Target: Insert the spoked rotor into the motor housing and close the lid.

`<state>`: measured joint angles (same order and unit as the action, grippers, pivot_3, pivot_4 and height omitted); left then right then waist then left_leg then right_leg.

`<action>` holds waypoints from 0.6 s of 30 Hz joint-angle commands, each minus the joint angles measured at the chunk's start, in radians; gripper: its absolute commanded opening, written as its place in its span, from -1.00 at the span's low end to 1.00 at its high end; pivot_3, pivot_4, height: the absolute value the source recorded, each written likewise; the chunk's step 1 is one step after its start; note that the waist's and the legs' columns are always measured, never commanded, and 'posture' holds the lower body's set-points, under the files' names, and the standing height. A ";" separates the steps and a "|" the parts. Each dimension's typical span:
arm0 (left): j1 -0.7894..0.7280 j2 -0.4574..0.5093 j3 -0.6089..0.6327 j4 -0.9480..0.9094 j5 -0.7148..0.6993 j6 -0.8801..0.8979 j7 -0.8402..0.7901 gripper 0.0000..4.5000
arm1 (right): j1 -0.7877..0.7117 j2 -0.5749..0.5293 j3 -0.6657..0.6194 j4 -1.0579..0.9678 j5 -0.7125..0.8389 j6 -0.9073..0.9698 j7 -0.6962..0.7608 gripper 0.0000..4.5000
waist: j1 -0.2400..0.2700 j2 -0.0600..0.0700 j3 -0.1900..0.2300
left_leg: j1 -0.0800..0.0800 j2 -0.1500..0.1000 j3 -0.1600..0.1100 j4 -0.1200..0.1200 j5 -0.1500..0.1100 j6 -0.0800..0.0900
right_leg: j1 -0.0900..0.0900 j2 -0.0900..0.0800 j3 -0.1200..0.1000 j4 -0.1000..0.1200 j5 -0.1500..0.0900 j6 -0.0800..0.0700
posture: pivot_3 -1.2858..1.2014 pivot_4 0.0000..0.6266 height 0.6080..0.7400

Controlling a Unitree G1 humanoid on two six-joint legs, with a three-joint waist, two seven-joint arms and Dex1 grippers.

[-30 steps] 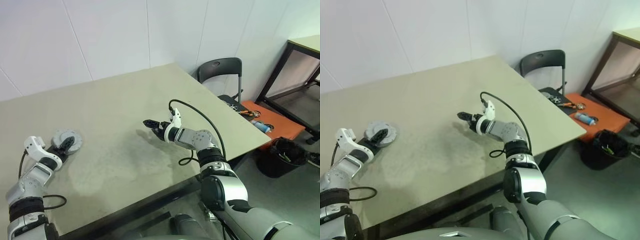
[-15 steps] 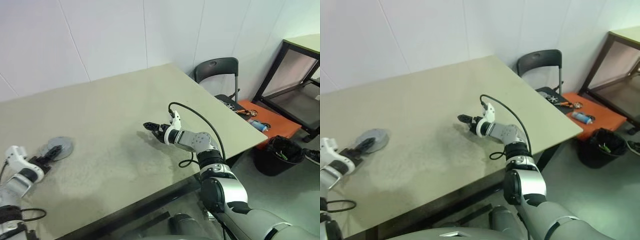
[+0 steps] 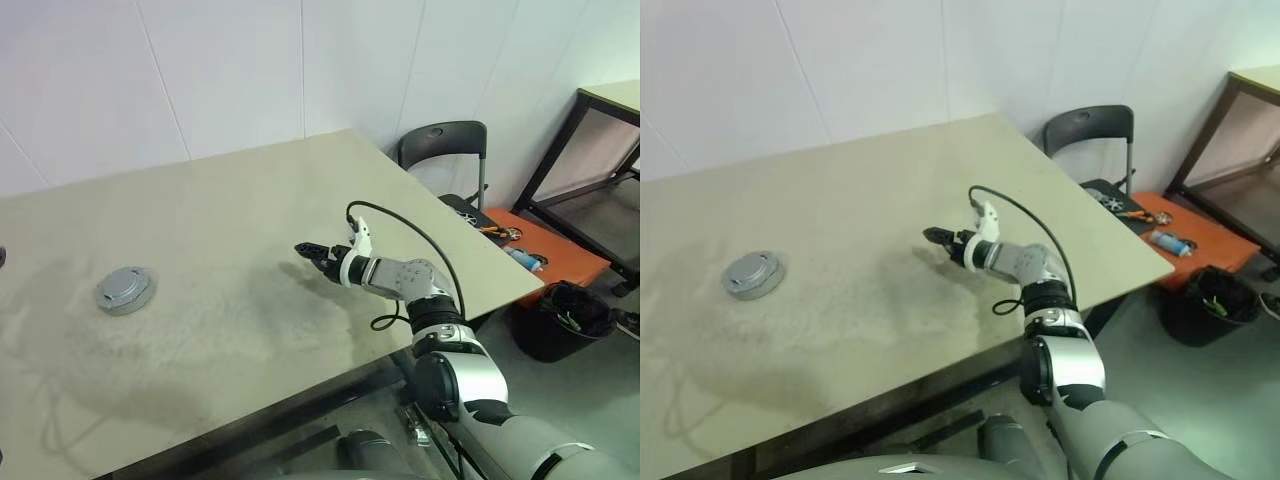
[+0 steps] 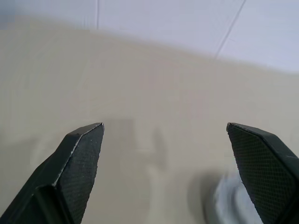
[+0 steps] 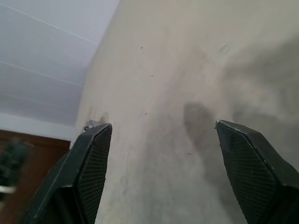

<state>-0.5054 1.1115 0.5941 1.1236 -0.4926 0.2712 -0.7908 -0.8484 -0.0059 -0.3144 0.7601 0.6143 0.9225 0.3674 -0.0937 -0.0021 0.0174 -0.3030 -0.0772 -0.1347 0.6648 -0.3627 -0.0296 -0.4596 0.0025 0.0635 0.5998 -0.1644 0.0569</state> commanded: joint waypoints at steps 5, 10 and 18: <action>-0.131 -0.141 -0.170 -0.148 0.067 0.000 -0.185 0.98 | -0.040 -0.109 0.175 -0.253 -0.035 0.034 0.199 0.65 | -0.003 -0.001 -0.001 | 0.000 0.000 0.000 0.000 0.000 0.000 | 0.000 0.000 0.000 0.001 0.000 0.000 | 0.03 -1.00 1.00; -0.034 -0.284 -0.339 -0.450 0.091 0.057 -0.301 0.98 | -0.043 -0.235 0.265 -0.317 -0.121 -0.067 0.299 0.65 | -0.005 -0.002 -0.002 | -0.001 0.000 0.001 0.000 0.000 0.000 | -0.001 -0.001 0.002 0.000 0.000 0.000 | 0.03 -1.00 1.00; -0.036 -0.404 -0.496 -0.785 0.056 0.207 -0.364 0.98 | -0.072 -0.281 0.294 -0.349 -0.161 -0.116 0.357 0.65 | -0.001 -0.002 -0.001 | -0.001 0.001 0.002 0.000 0.000 0.000 | -0.002 0.000 0.003 0.001 0.000 0.000 | 0.03 -1.00 1.00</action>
<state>-0.5115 0.7017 0.1042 0.4111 -0.4201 0.4566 -1.1406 -0.8787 -0.2937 -0.0303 0.4687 0.4507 0.8256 0.7031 -0.0949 -0.0044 0.0160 -0.3043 -0.0763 -0.1329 0.6650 -0.3630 -0.0291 -0.4610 0.0026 0.0667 0.6005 -0.1643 0.0568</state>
